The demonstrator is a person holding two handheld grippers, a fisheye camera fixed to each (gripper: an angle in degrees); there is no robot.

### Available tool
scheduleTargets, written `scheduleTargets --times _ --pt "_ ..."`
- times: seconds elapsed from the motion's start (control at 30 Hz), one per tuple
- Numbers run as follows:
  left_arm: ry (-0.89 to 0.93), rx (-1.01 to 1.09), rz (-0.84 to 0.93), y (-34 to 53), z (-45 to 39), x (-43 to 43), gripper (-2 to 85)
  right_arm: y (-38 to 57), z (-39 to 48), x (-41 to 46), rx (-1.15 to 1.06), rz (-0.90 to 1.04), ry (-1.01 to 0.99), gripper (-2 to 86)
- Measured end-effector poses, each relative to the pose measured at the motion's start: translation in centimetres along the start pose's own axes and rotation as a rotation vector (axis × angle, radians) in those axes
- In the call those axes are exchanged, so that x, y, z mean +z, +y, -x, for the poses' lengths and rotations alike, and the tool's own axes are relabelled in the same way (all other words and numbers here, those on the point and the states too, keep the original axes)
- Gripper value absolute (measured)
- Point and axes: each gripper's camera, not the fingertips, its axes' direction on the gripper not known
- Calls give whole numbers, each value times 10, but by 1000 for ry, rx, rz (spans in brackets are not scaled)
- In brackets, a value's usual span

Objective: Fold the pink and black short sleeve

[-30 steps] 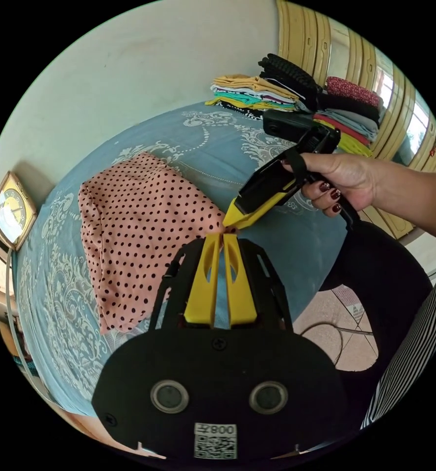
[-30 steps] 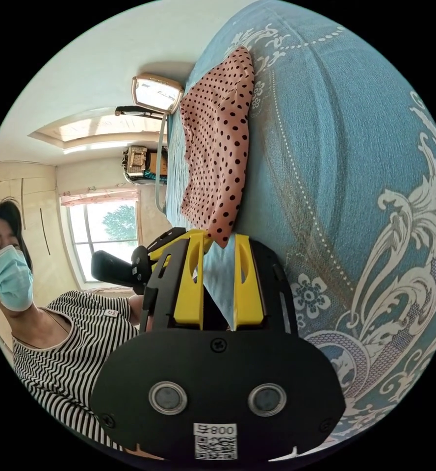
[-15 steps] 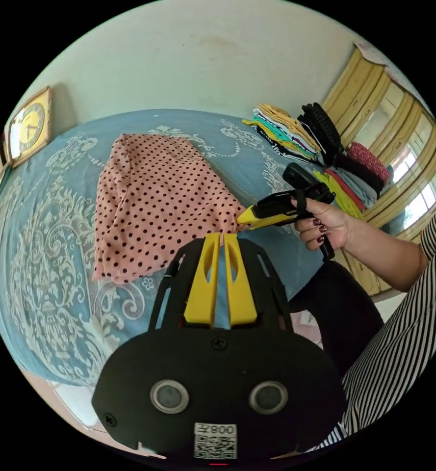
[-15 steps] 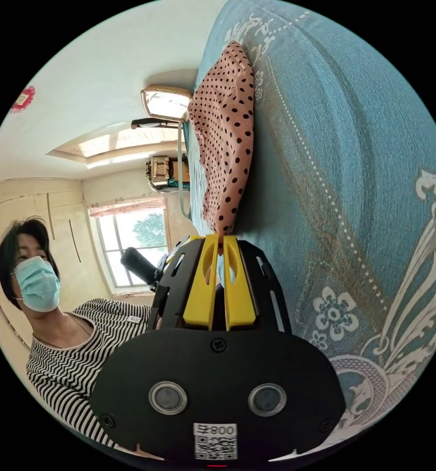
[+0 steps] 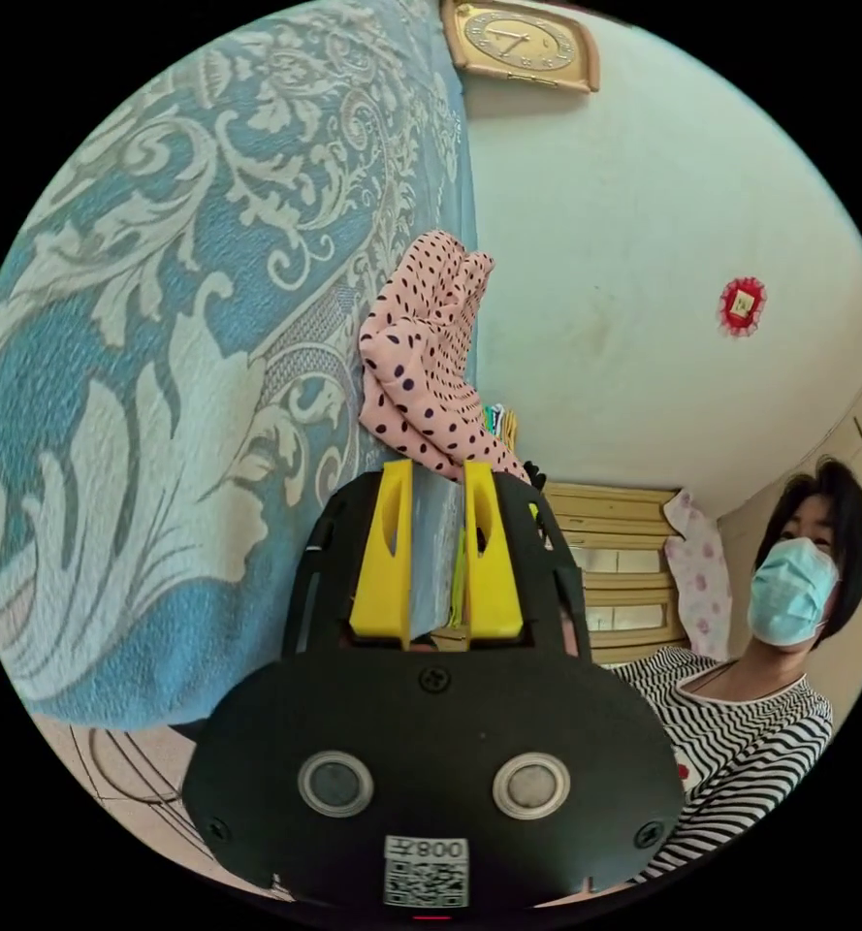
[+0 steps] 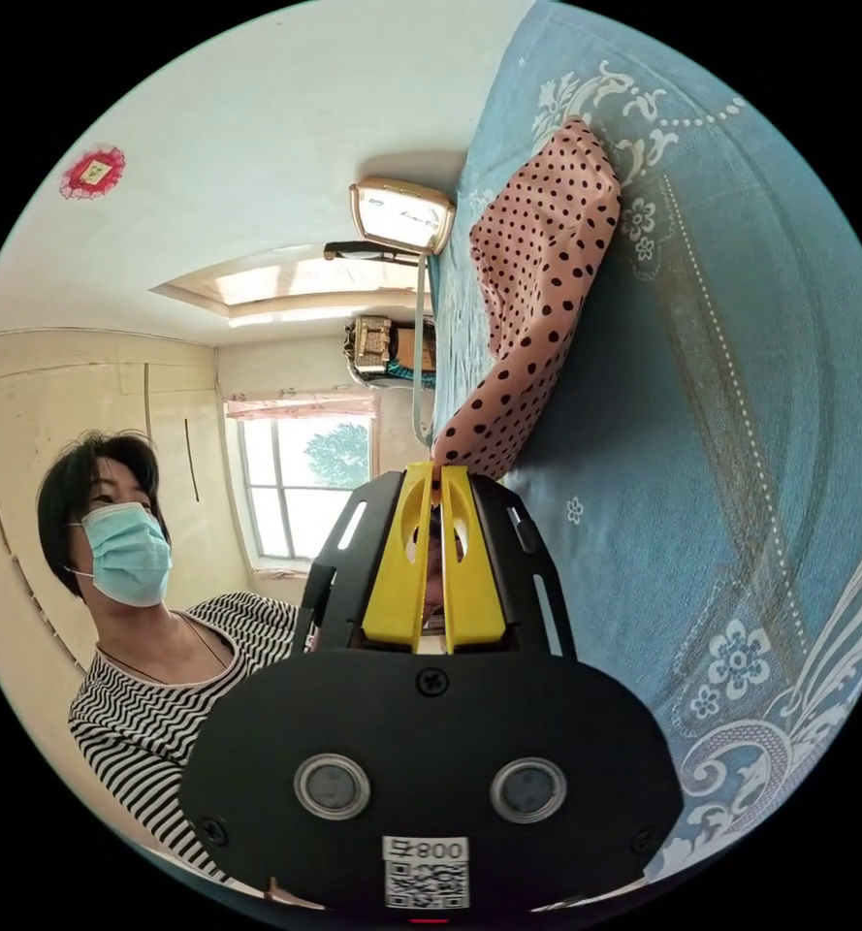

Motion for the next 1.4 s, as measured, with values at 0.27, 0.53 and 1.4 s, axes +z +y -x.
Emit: scheduleTargets --times 0.27,0.53,1.4 --pt "139 -90 -112 0 68 -44 92 12 0 -1 -17 -13 -16 11" --pt "211 -137 -153 3 105 -71 100 28 -6 -13 -21 -30 -40 11" --pt "228 -150 -190 -1 76 -116 25 115 -79 -116 32 -39 6 10"
